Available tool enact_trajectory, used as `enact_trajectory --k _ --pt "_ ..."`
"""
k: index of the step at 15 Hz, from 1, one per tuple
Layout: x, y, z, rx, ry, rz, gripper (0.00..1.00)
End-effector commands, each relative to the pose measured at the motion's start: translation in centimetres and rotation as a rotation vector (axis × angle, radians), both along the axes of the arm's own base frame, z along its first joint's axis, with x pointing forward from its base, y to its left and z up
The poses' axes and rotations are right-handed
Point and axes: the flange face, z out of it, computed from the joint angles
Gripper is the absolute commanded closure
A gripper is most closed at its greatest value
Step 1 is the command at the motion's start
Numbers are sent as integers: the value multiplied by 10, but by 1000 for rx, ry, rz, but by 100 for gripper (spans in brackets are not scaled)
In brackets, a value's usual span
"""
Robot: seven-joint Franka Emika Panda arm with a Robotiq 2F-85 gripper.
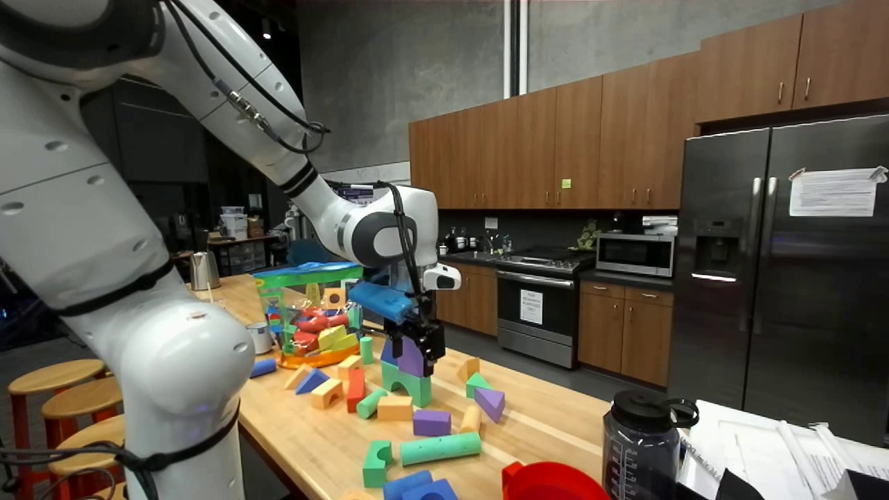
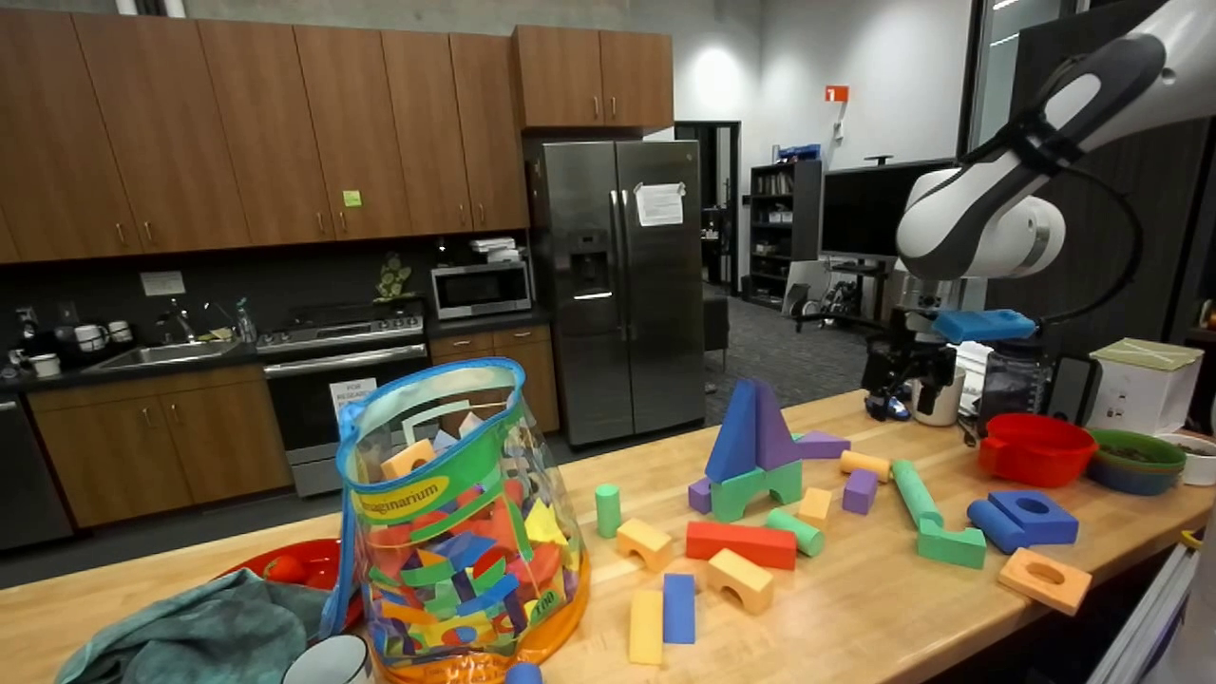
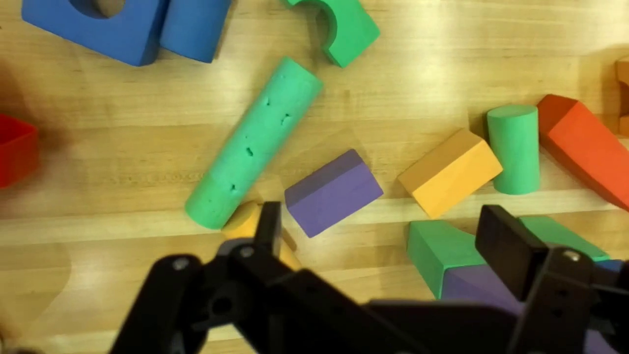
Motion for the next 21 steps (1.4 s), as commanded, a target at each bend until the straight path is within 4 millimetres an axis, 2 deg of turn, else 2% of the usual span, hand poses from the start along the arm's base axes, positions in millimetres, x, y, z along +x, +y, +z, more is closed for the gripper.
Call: enact_trajectory --k 1,5,9,13,17,21 --pt "-3 -26 -16 22 8 -108 0" --pt "-10 -44 -24 88 11 -203 0" --pt "-14 -47 -16 244 -33 -304 0" --pt "-10 -51 -20 258 -53 -353 0" --pt "-6 -45 -28 230 -55 -262 0" --pt "0 -28 -40 219 -35 -152 0"
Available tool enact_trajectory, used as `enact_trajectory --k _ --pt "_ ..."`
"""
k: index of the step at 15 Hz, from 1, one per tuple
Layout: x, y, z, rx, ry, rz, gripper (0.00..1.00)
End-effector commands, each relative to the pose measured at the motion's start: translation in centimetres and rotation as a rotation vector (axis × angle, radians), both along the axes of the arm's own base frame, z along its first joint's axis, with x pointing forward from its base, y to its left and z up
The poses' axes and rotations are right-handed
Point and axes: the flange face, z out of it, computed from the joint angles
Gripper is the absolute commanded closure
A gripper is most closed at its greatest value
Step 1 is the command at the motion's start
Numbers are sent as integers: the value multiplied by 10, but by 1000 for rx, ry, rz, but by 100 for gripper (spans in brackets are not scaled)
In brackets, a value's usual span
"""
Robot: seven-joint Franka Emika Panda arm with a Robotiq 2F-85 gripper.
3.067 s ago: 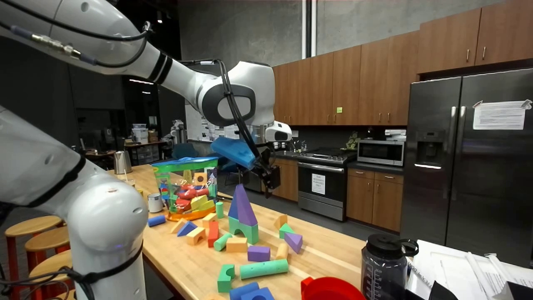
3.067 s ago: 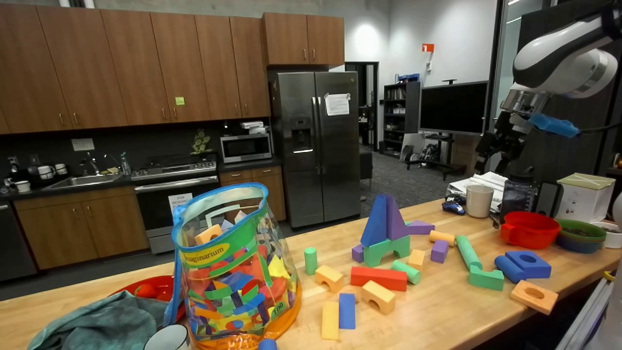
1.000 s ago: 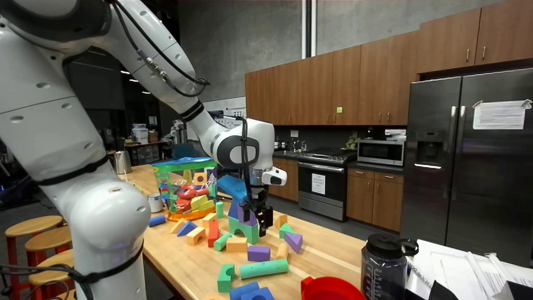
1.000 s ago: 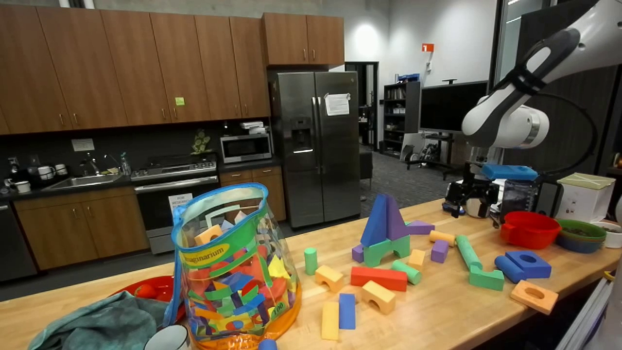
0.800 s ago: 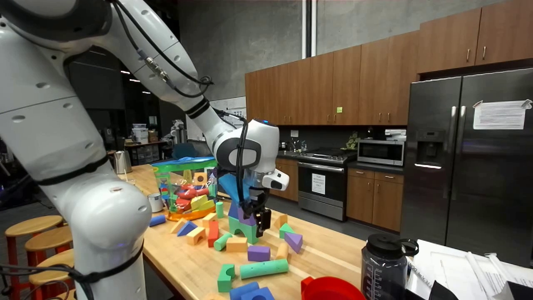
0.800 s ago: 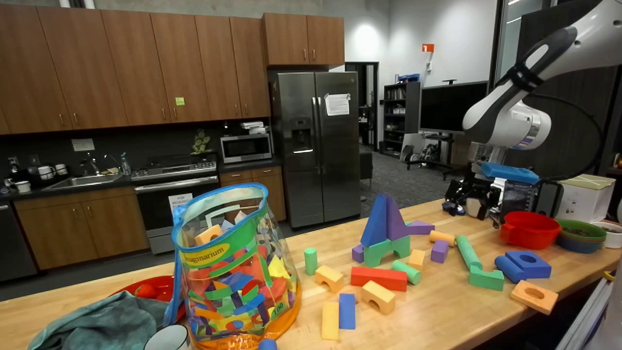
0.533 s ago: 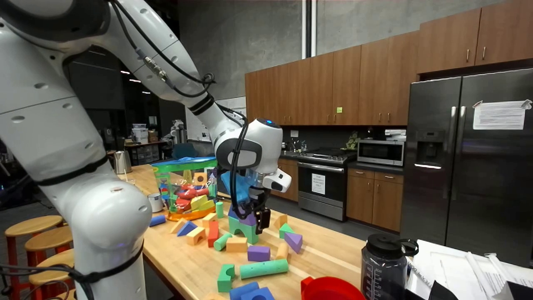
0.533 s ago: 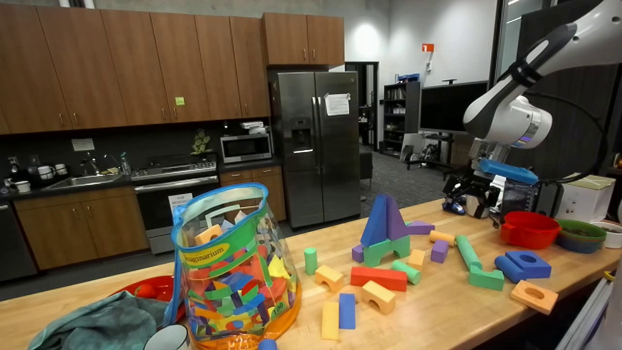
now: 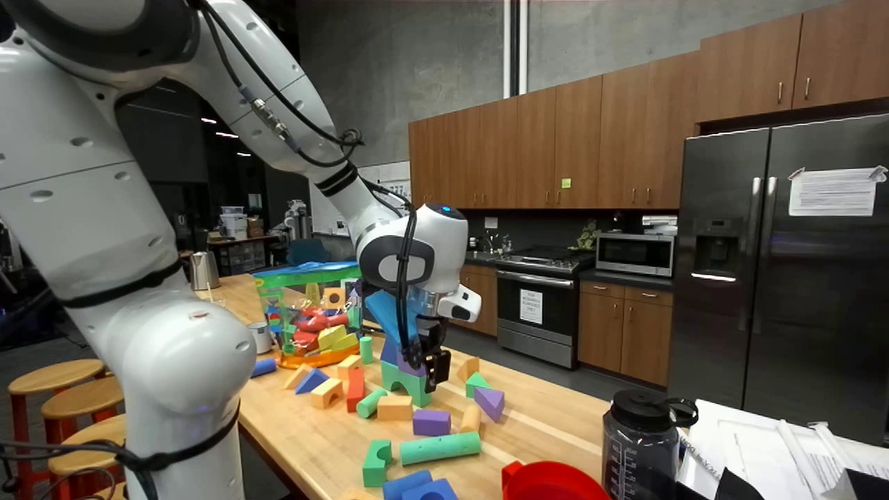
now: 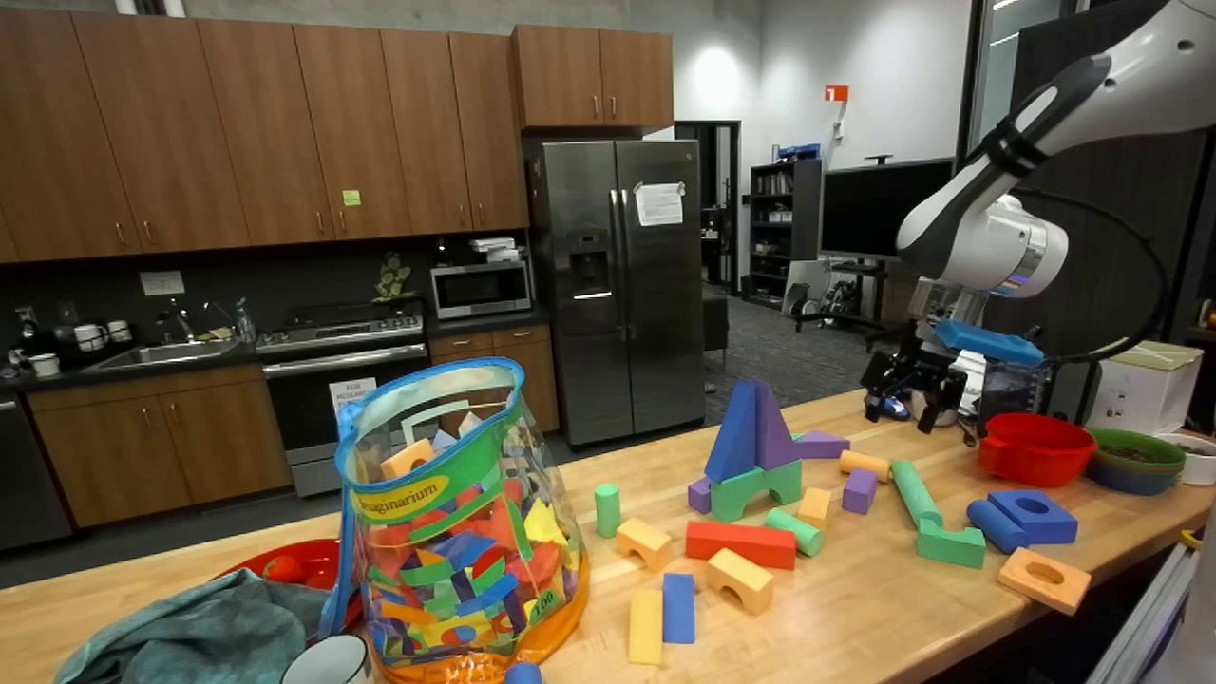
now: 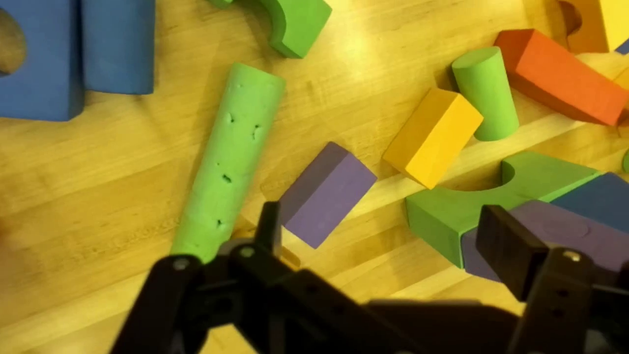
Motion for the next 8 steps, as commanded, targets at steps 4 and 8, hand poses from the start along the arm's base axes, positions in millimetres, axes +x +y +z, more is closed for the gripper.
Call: enact_trajectory --k 4,8 --pt "3 11 -8 -5 15 55 0" --pt "3 10 -7 -5 14 54 0"
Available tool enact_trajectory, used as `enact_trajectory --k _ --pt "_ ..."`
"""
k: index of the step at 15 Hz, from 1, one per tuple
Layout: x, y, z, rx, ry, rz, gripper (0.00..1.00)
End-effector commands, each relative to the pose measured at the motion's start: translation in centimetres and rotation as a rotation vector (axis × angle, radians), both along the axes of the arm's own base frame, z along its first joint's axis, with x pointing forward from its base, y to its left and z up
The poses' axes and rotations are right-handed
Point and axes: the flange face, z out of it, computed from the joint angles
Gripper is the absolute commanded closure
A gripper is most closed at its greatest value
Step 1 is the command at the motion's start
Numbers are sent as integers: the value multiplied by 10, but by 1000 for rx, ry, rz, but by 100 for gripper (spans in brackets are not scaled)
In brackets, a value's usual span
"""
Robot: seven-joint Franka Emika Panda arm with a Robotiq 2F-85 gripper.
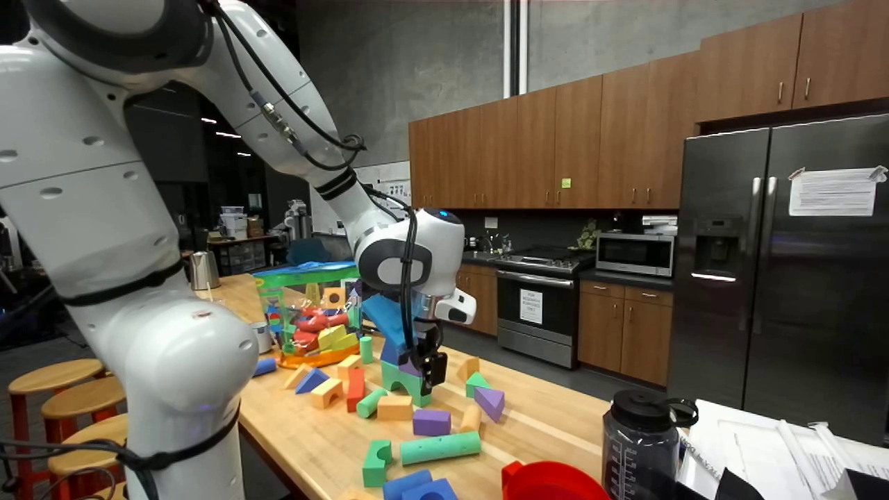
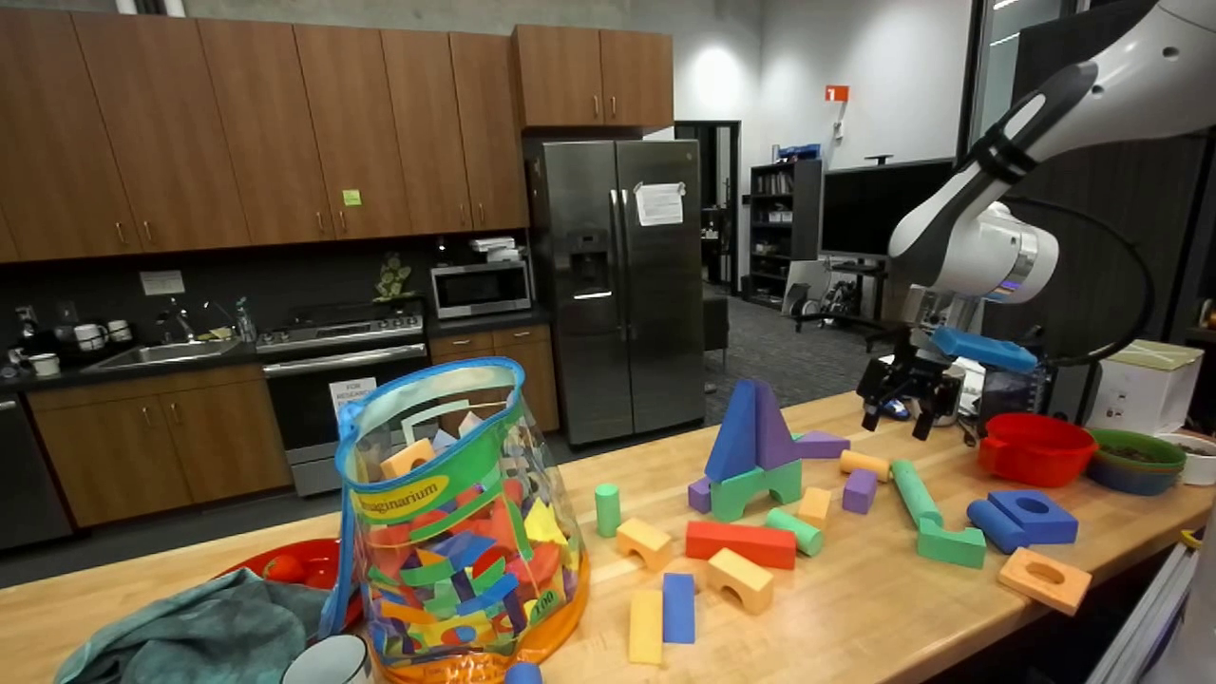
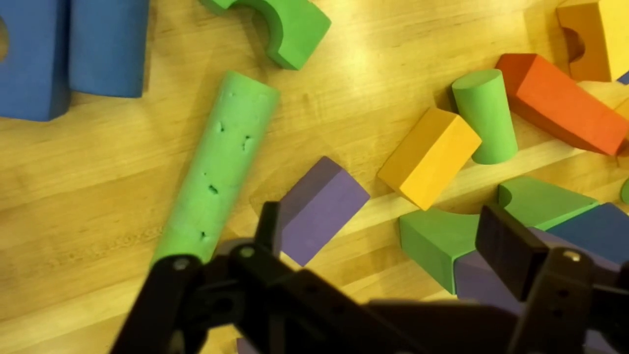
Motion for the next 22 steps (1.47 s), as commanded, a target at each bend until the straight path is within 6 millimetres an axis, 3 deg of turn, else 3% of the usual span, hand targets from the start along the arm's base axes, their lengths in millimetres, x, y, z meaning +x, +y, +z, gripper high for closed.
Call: enact_trajectory --k 1,2,3,6,10,14,17,21,22 --pt "0 0 1 0 1 0 0" --pt "0 0 1 0 1 0 0" --pt "27 -13 24 -18 -10 31 0" --pt "51 3 35 -127 -35 152 0" --pt "110 -11 17 -194 28 148 0" --pt "164 -49 -15 -239 138 108 0" --pt "200 -77 -22 -228 181 132 0" --pt "240 -115 -6 -141 184 236 0" --pt "220 -97 -16 -181 192 195 0"
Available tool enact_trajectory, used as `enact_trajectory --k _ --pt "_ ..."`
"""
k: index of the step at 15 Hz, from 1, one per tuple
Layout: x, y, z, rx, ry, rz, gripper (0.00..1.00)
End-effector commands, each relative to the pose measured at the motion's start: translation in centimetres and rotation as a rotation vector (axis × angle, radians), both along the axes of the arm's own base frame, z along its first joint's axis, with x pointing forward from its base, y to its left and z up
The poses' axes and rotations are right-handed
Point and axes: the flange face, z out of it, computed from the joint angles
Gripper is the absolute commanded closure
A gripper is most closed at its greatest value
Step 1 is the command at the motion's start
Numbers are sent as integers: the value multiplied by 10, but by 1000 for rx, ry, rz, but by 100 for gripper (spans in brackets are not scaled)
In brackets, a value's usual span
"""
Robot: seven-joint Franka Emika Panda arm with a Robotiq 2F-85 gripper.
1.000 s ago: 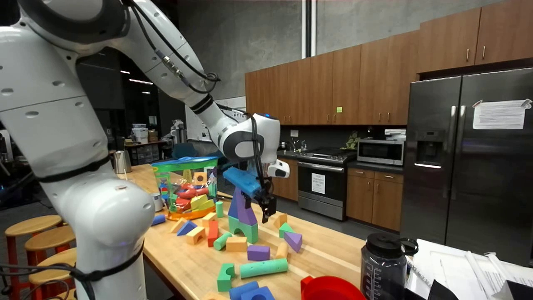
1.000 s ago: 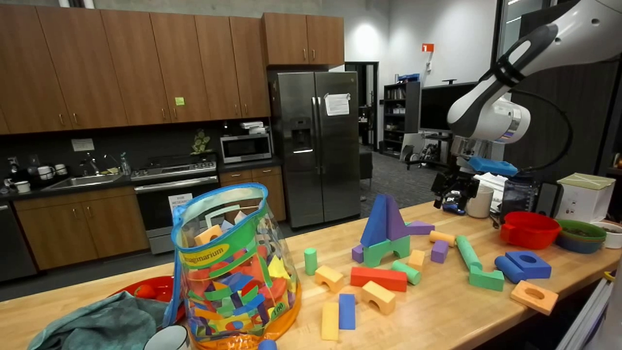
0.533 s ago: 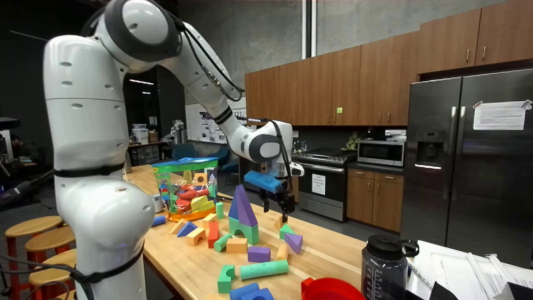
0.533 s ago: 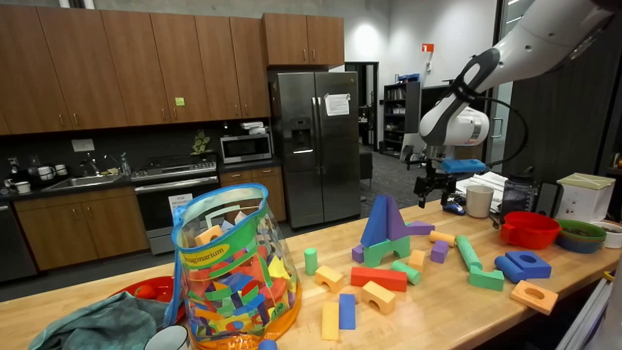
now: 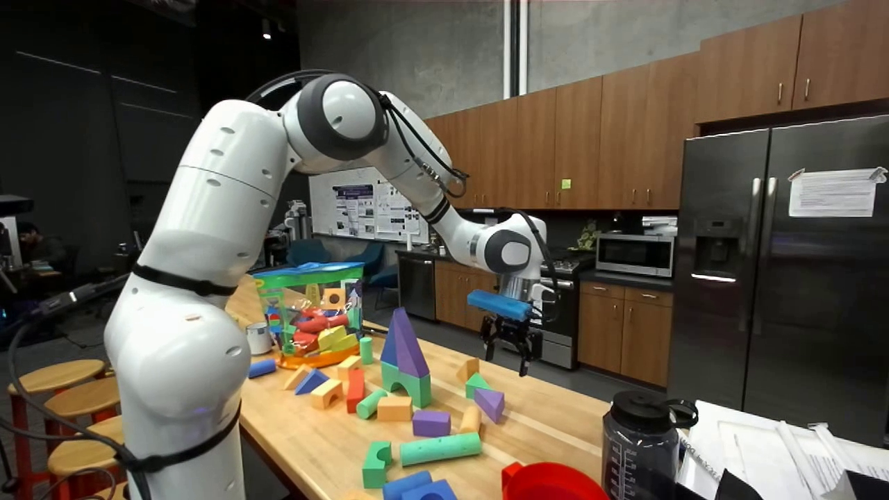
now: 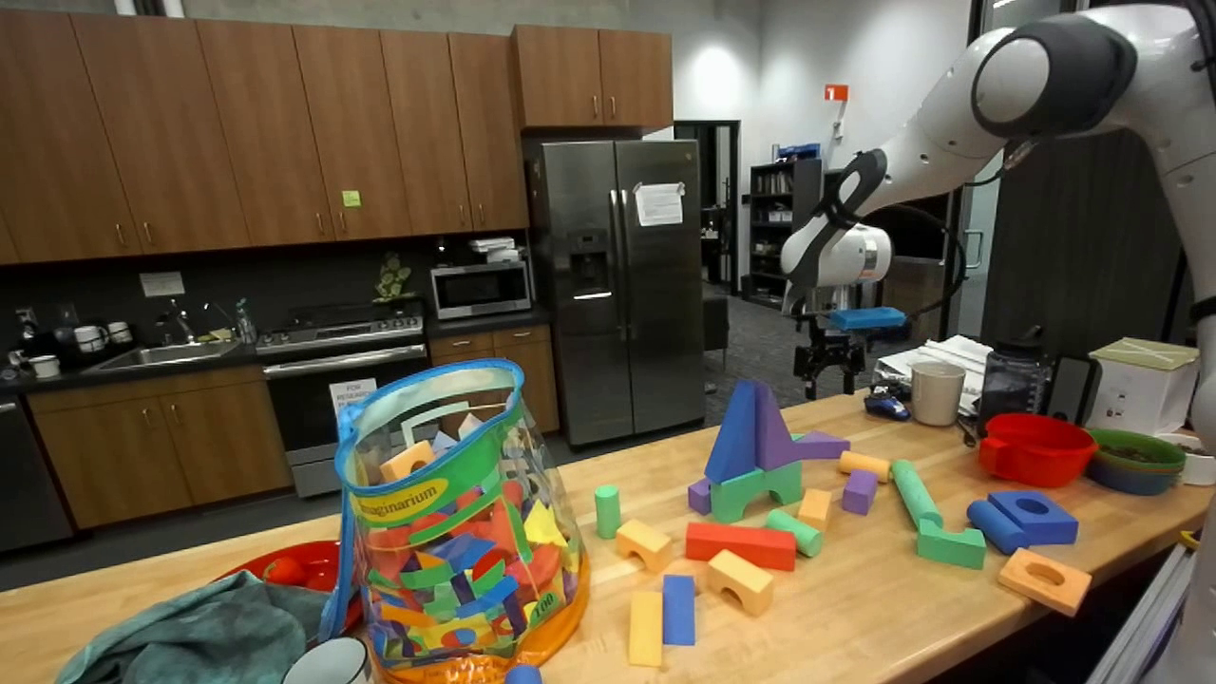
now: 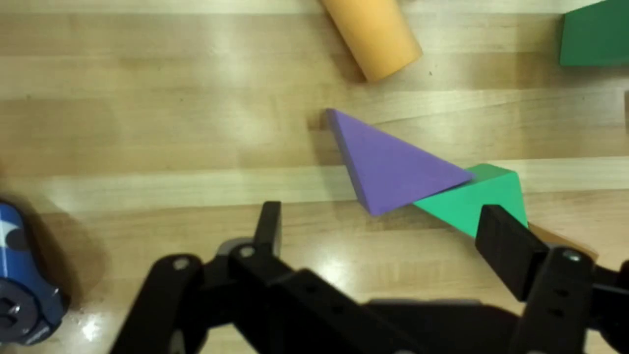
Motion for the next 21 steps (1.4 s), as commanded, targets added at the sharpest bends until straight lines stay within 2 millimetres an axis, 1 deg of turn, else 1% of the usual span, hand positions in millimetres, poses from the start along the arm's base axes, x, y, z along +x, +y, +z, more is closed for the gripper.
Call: enact_trajectory --k 1,2,4,11,12,13,15,18,20,21 --pt "9 -8 6 12 0 14 0" --pt "14 -14 10 18 -2 20 0" --pt "18 -19 10 23 -2 26 0" --pt "20 -15 8 27 -1 33 0" --pt "-19 10 -11 33 -1 49 0" --pt "-22 15 -16 35 -5 58 0" --pt "-45 28 -43 38 -6 64 0" --pt "-88 53 -85 27 -14 55 0" --pt "-122 70 -113 8 -20 30 0" --pt "-88 57 -109 18 3 44 0"
